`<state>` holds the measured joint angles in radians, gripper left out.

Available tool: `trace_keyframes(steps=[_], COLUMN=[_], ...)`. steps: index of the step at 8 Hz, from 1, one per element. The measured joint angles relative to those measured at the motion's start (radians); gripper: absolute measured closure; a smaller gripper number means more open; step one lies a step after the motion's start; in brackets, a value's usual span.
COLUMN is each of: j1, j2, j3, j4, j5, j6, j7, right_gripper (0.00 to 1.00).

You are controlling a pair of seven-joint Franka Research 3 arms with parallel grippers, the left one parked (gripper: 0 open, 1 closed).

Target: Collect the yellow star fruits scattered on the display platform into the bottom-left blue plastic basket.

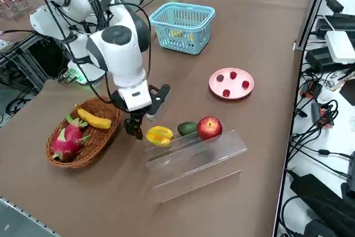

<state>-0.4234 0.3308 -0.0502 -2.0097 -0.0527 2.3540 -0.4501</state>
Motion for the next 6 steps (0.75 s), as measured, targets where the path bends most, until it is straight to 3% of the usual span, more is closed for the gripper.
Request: trace_keyframes(steps=[6], j1=[0.006], j2=[-0.002], j3=[0.014], j4=[0.006], j5=[0.006], j6=[0.007], j7=[0.007], right_gripper=[0.0])
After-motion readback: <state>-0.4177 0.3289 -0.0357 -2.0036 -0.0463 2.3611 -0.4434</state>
